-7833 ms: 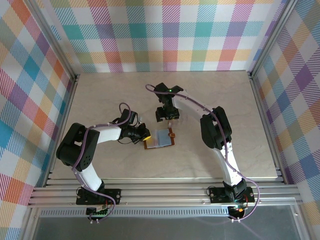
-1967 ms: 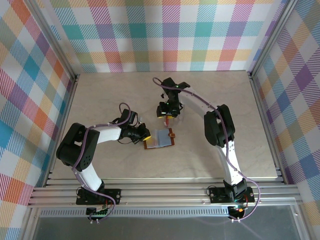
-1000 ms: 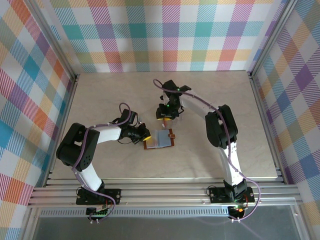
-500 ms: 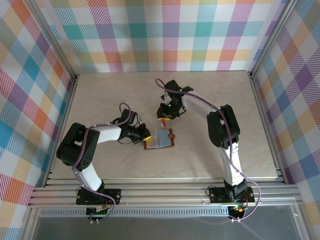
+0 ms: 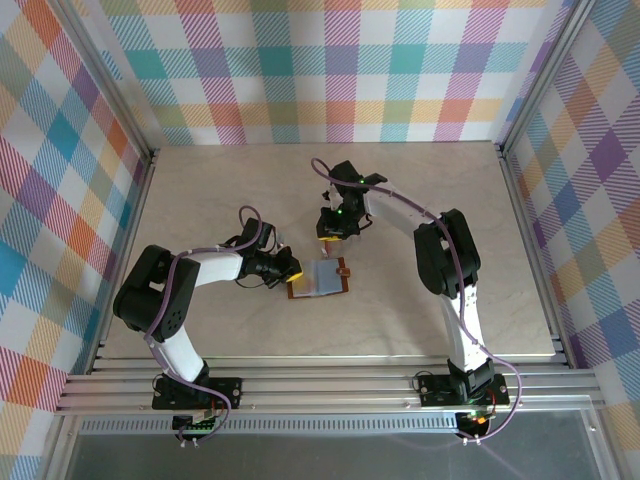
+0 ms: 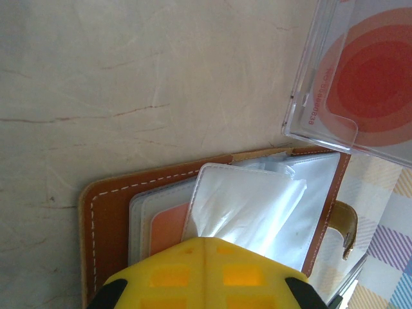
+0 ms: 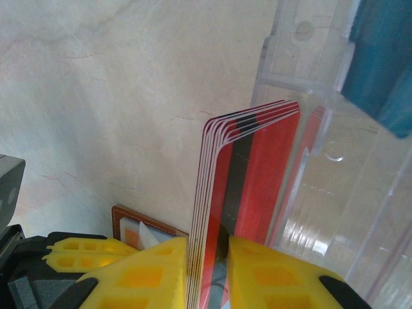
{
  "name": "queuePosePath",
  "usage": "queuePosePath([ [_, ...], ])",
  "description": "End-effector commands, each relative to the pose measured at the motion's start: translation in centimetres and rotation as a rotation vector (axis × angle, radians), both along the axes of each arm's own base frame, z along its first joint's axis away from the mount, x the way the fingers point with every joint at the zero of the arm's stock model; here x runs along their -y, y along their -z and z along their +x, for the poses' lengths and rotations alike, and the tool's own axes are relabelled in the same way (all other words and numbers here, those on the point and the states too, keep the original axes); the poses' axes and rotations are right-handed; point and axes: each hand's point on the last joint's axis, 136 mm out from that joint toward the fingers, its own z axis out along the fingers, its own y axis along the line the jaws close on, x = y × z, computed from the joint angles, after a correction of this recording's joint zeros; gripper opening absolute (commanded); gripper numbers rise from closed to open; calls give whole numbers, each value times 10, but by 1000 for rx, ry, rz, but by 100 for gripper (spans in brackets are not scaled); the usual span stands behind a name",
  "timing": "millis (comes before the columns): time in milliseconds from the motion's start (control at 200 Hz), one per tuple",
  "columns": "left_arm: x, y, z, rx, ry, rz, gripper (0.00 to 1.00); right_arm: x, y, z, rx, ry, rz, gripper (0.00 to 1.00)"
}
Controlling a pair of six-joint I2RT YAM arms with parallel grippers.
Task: Put the credit cards into the card holder
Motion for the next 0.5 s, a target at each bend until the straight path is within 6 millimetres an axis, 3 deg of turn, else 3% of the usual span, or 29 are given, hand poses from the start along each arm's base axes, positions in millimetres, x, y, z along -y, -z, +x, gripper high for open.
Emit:
queuePosePath([
  [0,-23,45,-36,-174,-10,135,0,1,-19,-7,10,-5,18,20],
  [495,-23,45,-36,-177,-10,135,0,13,-26,-9,29,16,-39,12],
])
